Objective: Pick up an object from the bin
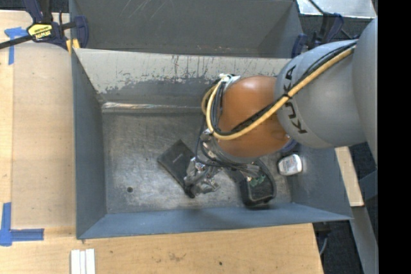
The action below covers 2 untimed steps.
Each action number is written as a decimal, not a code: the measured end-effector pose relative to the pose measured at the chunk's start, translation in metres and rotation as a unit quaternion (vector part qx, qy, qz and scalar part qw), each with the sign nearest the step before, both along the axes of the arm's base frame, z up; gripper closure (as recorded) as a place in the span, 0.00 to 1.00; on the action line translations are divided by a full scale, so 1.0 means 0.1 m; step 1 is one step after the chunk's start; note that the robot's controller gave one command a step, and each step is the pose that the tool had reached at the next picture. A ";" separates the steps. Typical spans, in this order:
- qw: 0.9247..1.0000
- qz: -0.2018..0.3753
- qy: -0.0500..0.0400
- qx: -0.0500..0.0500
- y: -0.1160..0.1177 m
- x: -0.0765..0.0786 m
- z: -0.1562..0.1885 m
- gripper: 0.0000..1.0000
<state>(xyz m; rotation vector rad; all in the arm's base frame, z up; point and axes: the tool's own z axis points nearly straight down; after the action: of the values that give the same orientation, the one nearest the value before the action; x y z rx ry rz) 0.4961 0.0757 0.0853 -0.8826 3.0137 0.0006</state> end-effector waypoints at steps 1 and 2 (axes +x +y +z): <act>1.000 0.000 0.000 0.000 0.00 0.00 0.00 0.00; 1.000 -0.014 -0.001 0.003 -0.39 0.34 -0.12 0.00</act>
Offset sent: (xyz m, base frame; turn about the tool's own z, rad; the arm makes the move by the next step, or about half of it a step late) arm 0.0000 0.0000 0.0000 0.0000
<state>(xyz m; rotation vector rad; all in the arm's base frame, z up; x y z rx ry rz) 0.5304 0.0370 0.0730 -0.8398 3.0223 0.0079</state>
